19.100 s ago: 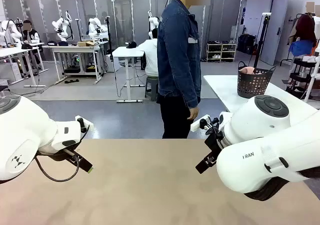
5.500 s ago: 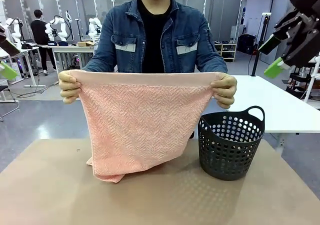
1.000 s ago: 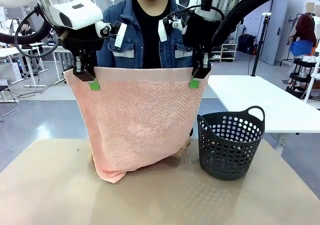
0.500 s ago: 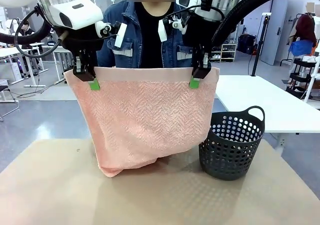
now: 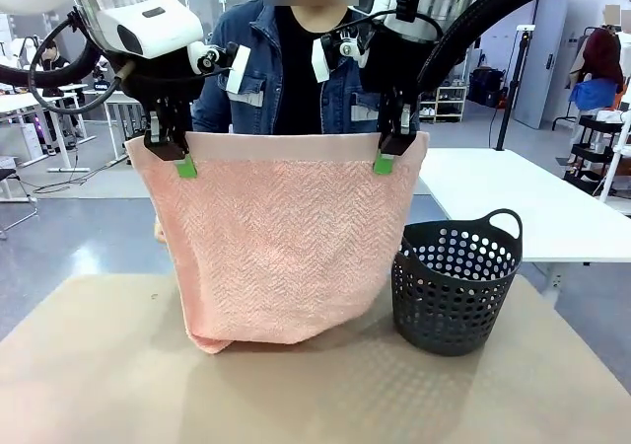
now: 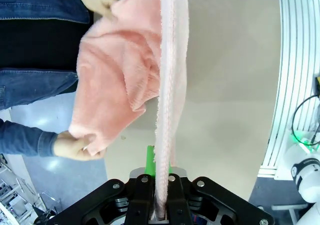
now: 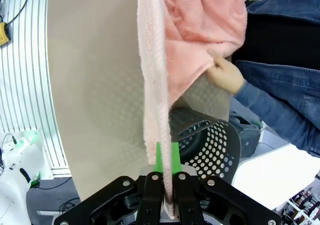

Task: Fold the towel.
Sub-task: Release the end of the 100 cm Hotel Towel you were holding and grab the top end of the folded side.

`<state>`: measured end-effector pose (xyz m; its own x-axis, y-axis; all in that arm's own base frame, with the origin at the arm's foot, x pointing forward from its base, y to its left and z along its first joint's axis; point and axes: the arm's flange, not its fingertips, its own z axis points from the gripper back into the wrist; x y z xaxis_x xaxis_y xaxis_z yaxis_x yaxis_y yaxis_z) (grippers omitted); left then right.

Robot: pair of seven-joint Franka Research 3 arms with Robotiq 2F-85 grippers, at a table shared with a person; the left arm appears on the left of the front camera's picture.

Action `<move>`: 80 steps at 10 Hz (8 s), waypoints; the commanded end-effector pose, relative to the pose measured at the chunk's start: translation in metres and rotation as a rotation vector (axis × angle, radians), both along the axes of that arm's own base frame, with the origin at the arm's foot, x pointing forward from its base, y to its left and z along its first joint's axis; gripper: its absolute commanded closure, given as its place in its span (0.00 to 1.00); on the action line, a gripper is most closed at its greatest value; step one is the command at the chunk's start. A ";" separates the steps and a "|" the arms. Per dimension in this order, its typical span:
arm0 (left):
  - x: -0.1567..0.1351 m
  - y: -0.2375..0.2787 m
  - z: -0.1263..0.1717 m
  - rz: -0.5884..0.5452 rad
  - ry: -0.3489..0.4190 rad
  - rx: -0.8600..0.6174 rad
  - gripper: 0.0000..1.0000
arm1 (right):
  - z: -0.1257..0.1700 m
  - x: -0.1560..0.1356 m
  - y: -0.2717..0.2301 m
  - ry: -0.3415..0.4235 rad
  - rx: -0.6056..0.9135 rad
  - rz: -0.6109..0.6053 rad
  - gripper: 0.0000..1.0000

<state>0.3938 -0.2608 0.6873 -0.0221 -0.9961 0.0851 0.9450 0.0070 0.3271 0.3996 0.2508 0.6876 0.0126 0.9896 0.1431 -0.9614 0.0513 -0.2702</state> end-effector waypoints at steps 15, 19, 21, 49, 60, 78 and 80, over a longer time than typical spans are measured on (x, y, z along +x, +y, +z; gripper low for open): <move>0.000 0.002 0.001 -0.003 -0.003 0.004 1.00 | 0.001 -0.001 -0.001 0.004 -0.002 0.009 1.00; 0.000 0.002 0.001 -0.003 -0.003 0.004 1.00 | 0.001 -0.001 -0.001 0.004 -0.002 0.009 1.00; 0.000 0.002 0.001 -0.003 -0.003 0.004 1.00 | 0.001 -0.001 -0.001 0.004 -0.002 0.009 1.00; 0.000 0.000 0.000 0.000 0.000 0.000 0.97 | 0.000 0.000 0.000 0.000 0.000 0.000 0.97; -0.051 0.013 0.038 0.035 -0.326 -0.060 0.00 | 0.038 -0.042 -0.018 -0.282 0.007 0.004 0.00; 0.031 -0.001 0.006 0.053 -0.082 -0.020 1.00 | 0.003 0.035 -0.008 -0.086 -0.012 0.003 1.00; 0.030 0.002 0.007 0.059 -0.093 -0.019 1.00 | 0.005 0.035 -0.007 -0.090 -0.012 0.004 0.96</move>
<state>0.4249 -0.2634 0.6899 0.0175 -0.9955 0.0933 0.9046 0.0555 0.4225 0.4298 0.2440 0.6876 0.0006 0.9909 0.1349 -0.9303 0.0501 -0.3634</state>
